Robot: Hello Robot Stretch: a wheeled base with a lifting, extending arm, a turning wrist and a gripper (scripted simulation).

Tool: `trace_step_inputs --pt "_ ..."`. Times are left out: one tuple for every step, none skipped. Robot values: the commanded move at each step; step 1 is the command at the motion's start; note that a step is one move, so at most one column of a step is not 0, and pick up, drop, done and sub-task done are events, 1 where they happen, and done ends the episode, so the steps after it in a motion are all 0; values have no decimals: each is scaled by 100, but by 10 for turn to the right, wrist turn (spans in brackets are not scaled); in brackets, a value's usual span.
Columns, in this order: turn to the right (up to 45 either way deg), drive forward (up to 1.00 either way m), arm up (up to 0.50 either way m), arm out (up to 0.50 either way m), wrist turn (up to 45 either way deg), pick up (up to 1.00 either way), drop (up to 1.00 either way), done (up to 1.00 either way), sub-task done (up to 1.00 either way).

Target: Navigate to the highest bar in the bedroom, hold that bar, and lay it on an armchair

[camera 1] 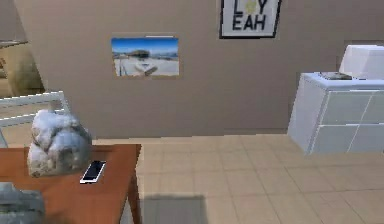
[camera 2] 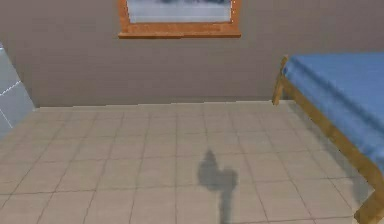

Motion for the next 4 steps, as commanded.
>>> trace_step_inputs --pt "0 20 0 0 0 0 0 0 0" --pt "-450 0 0 0 0 0 0 0 0" --pt "-450 0 0 0 0 0 0 0 0" --pt "-450 0 0 0 0 0 0 0 0"
